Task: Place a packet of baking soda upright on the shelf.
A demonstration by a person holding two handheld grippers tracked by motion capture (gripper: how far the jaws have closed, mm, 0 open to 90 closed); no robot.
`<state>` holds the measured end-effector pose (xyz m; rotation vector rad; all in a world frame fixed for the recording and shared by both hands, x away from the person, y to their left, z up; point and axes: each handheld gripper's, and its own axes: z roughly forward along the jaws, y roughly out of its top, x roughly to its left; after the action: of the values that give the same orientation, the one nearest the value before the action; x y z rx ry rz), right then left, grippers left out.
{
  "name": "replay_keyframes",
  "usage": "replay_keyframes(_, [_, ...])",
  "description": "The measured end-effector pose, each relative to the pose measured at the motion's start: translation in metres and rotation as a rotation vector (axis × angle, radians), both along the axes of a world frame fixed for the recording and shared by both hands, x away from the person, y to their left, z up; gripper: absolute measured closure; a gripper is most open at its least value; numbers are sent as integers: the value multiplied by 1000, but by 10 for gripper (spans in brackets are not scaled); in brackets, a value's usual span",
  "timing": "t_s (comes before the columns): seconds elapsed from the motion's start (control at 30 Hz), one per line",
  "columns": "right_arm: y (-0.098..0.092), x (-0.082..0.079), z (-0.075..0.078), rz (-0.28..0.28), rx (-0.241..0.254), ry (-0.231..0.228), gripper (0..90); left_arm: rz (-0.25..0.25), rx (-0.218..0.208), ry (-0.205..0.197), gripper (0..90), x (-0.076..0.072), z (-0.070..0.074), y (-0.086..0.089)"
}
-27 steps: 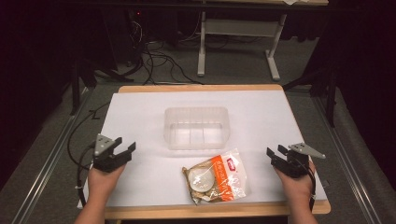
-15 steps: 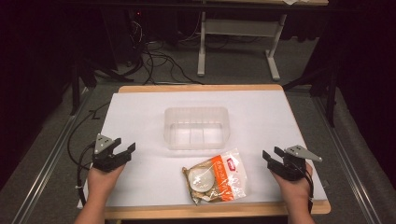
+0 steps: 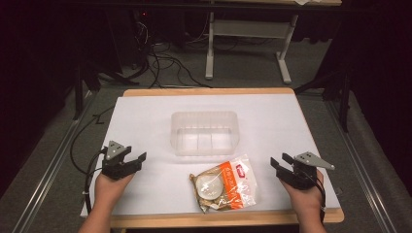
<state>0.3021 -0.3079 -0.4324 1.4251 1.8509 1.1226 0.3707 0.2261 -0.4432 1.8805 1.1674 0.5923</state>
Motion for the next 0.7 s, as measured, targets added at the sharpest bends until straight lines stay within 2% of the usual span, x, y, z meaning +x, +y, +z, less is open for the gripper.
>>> replay_keyframes(0.1, [5, -3, 3, 20, 6, -9, 476, 1, -4, 1, 359, 0, 0, 0])
replay_keyframes(0.27, [16, -12, 9, 68, 47, -28, 442, 1, -10, -17, 356, -2, 2, 1])
replay_keyframes(0.43, [33, -18, 12, 105, 42, -34, 401, -6, -12, -23, 345, -2, 3, 1])
replay_keyframes(0.57, [41, -20, 11, 129, 72, -24, 374, -8, -11, -30, 333, -3, 3, 0])
replay_keyframes(0.7, [47, -21, 8, 155, 115, 16, 313, -11, -12, -31, 328, -3, 3, 0])
